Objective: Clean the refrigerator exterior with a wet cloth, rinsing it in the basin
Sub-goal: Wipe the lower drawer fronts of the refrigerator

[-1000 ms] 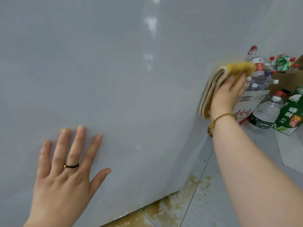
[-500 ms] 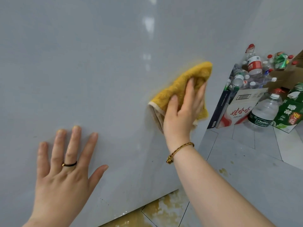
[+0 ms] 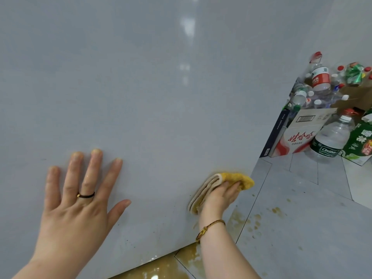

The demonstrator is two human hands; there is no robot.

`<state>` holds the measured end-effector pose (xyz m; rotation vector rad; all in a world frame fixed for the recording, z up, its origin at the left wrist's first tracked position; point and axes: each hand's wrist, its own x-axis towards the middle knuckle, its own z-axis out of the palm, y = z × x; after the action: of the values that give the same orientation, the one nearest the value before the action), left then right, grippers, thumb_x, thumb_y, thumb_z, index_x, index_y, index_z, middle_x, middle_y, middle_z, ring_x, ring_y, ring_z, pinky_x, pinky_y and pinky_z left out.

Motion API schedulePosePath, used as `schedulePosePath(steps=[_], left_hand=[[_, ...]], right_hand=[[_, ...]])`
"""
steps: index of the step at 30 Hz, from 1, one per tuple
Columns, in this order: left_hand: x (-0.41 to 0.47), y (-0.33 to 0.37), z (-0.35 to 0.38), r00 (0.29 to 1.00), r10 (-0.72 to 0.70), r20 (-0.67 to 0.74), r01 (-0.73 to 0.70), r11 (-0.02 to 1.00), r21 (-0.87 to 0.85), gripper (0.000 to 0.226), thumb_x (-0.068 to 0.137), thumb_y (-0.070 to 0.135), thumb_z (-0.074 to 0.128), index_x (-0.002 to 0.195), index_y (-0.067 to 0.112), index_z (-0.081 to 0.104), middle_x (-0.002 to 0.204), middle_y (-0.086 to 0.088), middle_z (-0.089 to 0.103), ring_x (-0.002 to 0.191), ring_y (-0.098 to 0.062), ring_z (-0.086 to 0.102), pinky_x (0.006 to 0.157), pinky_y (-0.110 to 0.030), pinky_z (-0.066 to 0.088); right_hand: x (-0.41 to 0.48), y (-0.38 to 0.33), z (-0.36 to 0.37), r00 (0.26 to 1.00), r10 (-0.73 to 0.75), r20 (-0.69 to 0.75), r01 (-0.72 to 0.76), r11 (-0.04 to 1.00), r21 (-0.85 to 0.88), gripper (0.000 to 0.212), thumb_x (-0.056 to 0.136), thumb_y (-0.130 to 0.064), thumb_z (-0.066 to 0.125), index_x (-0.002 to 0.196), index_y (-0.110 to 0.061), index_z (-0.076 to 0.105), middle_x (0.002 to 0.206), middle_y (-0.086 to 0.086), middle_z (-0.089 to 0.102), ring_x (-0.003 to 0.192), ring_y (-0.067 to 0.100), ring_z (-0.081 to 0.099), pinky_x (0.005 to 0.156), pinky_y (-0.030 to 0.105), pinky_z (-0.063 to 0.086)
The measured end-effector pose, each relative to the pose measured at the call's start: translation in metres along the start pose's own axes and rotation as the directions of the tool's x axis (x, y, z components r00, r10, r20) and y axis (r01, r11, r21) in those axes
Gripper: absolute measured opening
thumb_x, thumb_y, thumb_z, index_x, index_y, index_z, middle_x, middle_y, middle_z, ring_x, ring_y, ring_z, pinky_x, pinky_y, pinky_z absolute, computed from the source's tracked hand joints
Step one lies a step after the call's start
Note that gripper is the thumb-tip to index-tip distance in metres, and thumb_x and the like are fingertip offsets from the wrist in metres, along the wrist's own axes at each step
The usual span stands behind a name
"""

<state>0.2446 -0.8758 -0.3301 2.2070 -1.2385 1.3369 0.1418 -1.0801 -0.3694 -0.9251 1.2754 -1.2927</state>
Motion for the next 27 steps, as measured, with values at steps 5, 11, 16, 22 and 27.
schedulePosePath(steps=[5,11,16,22,27], left_hand=[[0.0,0.0,-0.002,1.0,0.024,-0.011,-0.024,0.999,0.044,0.065,0.092,0.054,0.02,0.146,0.02,0.01,0.156,-0.001,-0.007,0.143,-0.022,-0.006,0.114,-0.044,-0.002],[0.001,0.0,-0.004,0.999,0.035,-0.012,-0.034,0.995,0.094,0.066,0.091,0.053,0.026,0.146,0.019,0.012,0.156,-0.002,-0.004,0.143,-0.022,-0.004,0.115,-0.044,0.001],[0.002,0.0,-0.008,0.999,0.024,0.041,-0.028,0.995,0.097,0.069,0.088,0.053,0.027,0.146,0.019,0.01,0.156,-0.003,-0.008,0.143,-0.023,-0.006,0.115,-0.045,-0.001],[0.001,-0.006,-0.022,0.988,0.049,0.145,-0.052,0.999,0.016,0.06,0.094,0.051,0.011,0.146,0.021,0.009,0.155,-0.001,-0.01,0.143,-0.021,-0.009,0.116,-0.042,-0.003],[0.002,-0.02,-0.034,0.972,0.143,0.185,-0.133,0.989,-0.069,0.052,0.096,0.043,0.009,0.145,0.024,0.011,0.156,-0.002,-0.004,0.143,-0.017,-0.007,0.116,-0.039,0.001]], right_hand=[[-0.002,-0.038,0.012,0.981,-0.19,0.025,0.186,0.976,0.111,0.05,0.096,-0.022,0.035,0.145,-0.024,0.023,0.154,0.0,0.012,0.141,0.018,0.018,0.115,0.044,0.018],[-0.029,-0.04,0.017,0.58,-0.793,0.188,0.812,0.581,-0.054,0.048,0.093,-0.041,0.031,0.139,-0.031,0.028,0.151,0.0,0.011,0.137,0.018,0.011,0.113,0.022,0.002],[-0.052,0.051,0.006,0.75,-0.611,0.255,0.658,0.729,-0.188,0.063,0.092,-0.054,0.017,0.145,-0.019,0.015,0.148,0.022,0.011,0.135,0.03,0.013,0.111,0.032,0.009],[-0.066,0.061,-0.009,0.852,-0.435,0.292,0.494,0.852,-0.172,0.061,0.087,-0.042,0.028,0.144,-0.032,0.011,0.154,0.006,0.0,0.141,0.021,0.006,0.115,0.034,0.012],[-0.049,-0.011,0.012,0.02,-0.907,0.42,0.998,0.046,0.052,0.035,0.098,-0.039,0.029,0.131,-0.028,0.023,0.154,-0.014,-0.009,0.143,0.011,-0.002,0.115,0.034,0.009]])
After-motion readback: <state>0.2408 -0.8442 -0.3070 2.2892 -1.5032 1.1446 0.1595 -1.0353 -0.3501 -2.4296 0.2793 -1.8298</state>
